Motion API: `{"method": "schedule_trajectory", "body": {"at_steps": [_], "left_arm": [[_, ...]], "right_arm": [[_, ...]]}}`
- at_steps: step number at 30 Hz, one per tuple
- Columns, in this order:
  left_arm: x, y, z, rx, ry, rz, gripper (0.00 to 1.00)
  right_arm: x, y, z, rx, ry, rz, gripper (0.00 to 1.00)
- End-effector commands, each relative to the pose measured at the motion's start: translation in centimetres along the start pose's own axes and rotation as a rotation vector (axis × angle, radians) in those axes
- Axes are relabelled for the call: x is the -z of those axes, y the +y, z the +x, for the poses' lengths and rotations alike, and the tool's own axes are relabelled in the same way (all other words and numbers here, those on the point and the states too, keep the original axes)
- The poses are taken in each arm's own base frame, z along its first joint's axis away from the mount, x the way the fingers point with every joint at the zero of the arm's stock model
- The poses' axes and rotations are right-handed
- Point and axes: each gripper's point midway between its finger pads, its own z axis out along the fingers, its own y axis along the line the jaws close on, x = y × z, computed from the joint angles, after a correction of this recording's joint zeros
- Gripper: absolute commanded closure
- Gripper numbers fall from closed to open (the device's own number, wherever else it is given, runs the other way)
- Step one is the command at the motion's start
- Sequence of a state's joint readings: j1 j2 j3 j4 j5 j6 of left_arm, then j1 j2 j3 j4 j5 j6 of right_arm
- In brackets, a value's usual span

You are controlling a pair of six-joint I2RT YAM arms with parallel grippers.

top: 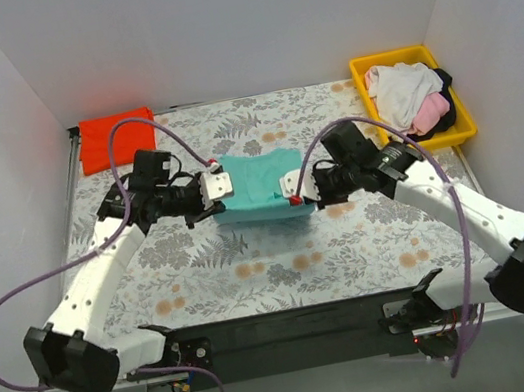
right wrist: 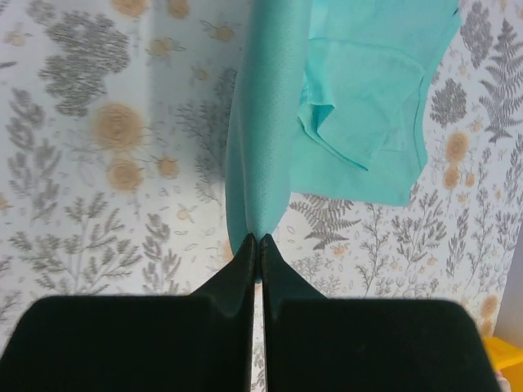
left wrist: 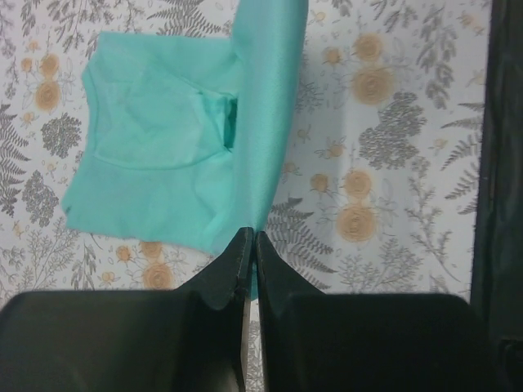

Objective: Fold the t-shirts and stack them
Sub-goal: Fold the tshirt

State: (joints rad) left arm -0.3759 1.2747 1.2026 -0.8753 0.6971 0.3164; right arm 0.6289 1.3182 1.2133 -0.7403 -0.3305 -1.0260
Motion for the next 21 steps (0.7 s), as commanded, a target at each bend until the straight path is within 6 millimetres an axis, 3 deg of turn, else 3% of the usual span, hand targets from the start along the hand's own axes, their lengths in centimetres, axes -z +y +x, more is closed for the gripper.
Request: {"method": "schedule_trajectory", "body": {"at_steps": [1, 4, 8, 10, 15, 19, 21], "left_arm": [[1.8, -4.1, -0.7, 0.072, -0.019, 0.063, 1.0], [2.1, -3.5, -0.8, 0.063, -0.009, 0.031, 1.0], [0.7, -1.3, 0.1, 0.061, 0.027, 0.016, 1.0], [-0.6, -0.4, 1.4, 0.074, 0.053, 0.027, 1.0], [-3.2, 2.4, 4.0, 0.099, 0.055, 0.027, 1.0], [-5.6, 3.9, 9.0, 0.182, 0.097, 0.067, 1.0], [-6.5, 4.3, 10.2, 0.189, 0.102, 0.074, 1.0]], "right_arm": [[2.0, 3.4, -0.9, 0.031, -0.006, -0.025, 0.99], [2.4, 2.9, -0.8, 0.021, 0.012, -0.006, 0.99], [0.6, 1.8, -0.2, 0.018, 0.031, -0.047, 0.99], [-1.1, 1.6, 0.6, 0.01, 0.053, -0.092, 0.99], [-3.9, -1.3, 3.3, -0.03, 0.073, -0.126, 0.99], [-7.2, -2.9, 4.9, -0.044, 0.08, -0.186, 0.99], [-8.3, -3.6, 4.6, -0.042, 0.061, -0.203, 0.99]]}}
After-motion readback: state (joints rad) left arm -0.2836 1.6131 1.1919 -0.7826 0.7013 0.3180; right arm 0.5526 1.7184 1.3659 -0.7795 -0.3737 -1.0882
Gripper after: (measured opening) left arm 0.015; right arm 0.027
